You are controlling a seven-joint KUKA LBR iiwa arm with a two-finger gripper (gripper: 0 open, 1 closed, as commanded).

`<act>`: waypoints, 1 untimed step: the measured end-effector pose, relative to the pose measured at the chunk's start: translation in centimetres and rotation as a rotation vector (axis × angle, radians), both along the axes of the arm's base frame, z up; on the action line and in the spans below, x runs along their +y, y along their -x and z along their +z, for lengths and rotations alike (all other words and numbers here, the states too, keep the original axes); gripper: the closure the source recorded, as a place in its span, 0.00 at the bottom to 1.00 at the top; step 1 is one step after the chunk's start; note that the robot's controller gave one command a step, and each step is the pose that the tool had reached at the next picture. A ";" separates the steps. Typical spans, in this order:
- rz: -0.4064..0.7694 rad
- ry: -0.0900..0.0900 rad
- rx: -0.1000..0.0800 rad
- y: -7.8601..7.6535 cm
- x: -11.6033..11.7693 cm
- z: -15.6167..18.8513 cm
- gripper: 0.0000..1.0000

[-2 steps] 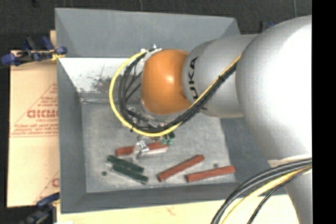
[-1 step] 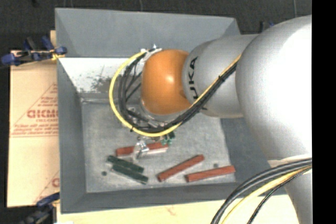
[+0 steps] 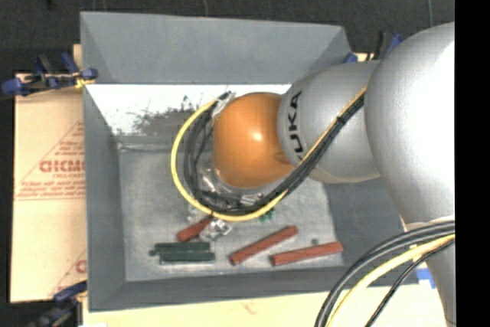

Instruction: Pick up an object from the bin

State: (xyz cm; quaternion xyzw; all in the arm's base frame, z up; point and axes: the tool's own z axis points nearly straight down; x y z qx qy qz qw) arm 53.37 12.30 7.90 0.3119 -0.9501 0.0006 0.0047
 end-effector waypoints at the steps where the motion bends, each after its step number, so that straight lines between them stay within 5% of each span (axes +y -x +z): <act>1: 0.000 0.000 0.000 0.0 0.0 0.0 1.00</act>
Offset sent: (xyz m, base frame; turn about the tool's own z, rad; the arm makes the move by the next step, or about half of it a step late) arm 0.0045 0.0494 0.0862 -0.4320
